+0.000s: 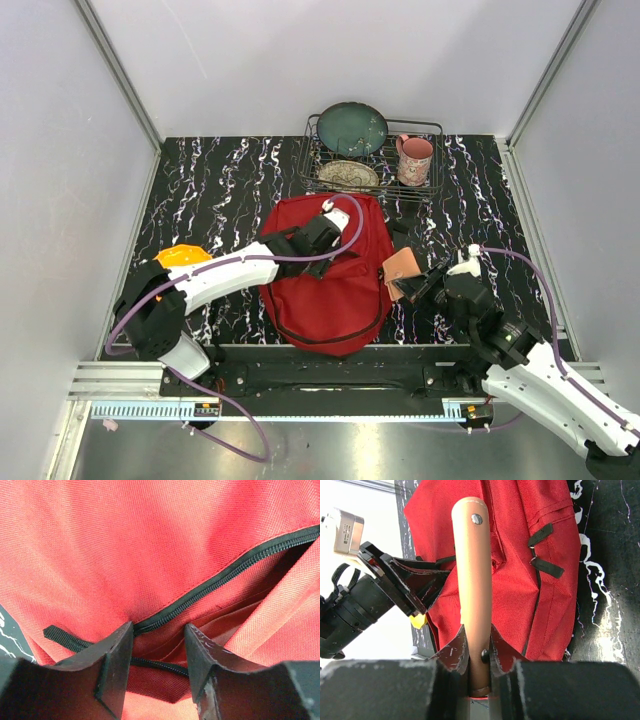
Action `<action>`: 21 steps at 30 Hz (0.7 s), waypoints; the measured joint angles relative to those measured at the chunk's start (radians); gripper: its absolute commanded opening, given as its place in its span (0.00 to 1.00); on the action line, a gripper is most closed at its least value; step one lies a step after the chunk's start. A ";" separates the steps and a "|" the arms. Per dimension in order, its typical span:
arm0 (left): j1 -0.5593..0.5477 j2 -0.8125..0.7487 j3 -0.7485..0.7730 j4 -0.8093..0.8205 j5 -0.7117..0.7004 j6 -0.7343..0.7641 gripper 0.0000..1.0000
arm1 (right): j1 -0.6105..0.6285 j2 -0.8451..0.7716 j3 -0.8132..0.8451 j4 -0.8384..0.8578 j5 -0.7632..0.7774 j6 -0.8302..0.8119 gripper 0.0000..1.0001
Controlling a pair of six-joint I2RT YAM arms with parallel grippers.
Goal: Pack the student bag
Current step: Place the personal item in the student bag.
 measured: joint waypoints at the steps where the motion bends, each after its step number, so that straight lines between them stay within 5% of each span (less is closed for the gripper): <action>1: 0.000 0.000 -0.002 0.006 -0.006 -0.001 0.47 | 0.000 0.001 0.000 0.000 -0.001 0.000 0.00; 10: 0.002 0.000 -0.005 0.032 -0.071 -0.002 0.67 | 0.000 0.029 -0.005 0.019 -0.015 0.000 0.00; 17: 0.019 0.000 -0.003 0.060 -0.113 0.004 0.65 | 0.000 0.032 -0.016 0.032 -0.027 0.000 0.00; 21: 0.031 0.002 0.006 0.060 -0.108 0.010 0.54 | 0.000 0.032 -0.016 0.034 -0.028 0.000 0.00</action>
